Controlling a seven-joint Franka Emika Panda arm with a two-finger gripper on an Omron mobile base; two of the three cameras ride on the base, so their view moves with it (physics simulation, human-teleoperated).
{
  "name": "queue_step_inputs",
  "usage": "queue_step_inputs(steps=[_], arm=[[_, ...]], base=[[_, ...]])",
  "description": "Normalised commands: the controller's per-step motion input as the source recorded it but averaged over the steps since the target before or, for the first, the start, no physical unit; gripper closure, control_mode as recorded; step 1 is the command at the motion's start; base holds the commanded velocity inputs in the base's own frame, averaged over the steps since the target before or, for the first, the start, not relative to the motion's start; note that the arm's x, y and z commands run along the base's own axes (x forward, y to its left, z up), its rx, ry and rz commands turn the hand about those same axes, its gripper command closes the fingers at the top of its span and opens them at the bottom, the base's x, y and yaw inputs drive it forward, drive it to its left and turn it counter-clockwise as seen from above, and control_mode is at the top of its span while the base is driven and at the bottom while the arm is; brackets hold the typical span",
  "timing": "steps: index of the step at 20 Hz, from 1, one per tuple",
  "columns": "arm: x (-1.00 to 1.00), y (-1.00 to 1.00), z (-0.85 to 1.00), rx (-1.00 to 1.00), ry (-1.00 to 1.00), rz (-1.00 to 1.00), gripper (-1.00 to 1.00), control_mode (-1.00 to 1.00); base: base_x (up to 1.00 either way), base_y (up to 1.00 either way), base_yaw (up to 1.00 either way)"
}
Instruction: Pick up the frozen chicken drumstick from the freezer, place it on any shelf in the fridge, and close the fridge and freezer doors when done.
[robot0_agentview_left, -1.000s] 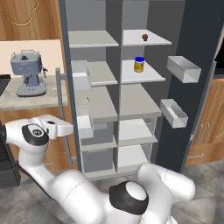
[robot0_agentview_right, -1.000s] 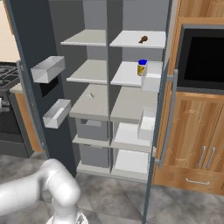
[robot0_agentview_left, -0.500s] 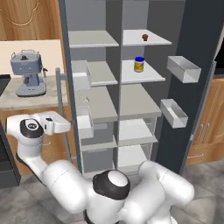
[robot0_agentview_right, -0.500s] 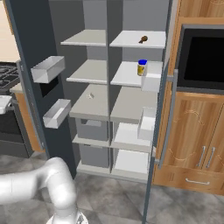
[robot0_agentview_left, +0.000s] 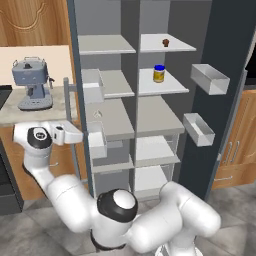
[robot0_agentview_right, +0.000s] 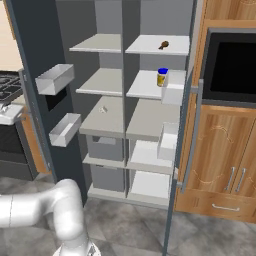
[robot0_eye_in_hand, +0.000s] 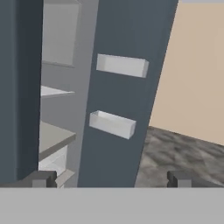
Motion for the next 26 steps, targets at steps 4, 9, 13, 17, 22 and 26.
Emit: queue_step_inputs(steps=[4,9,13,17,22,26], arm=[[0.22,0.00,-0.02,0.00,0.00,-0.02,-1.00,-1.00],[0.11,0.01,0.00,-0.01,0.00,-0.03,-1.00,-1.00],[0.01,0.41,-0.08,-0.06,0.00,-0.02,-1.00,-1.00],[0.12,0.60,-0.12,-0.08,0.00,-0.02,-1.00,-1.00],[0.38,0.42,-0.13,-0.06,0.00,-0.01,-1.00,-1.00],[0.33,0.43,-0.14,-0.07,0.00,0.00,-1.00,-1.00]], base=[[0.00,0.00,0.00],[0.00,0.00,0.00],[0.00,0.00,0.00],[0.00,0.00,0.00],[0.00,0.00,0.00],[0.00,0.00,0.00]])
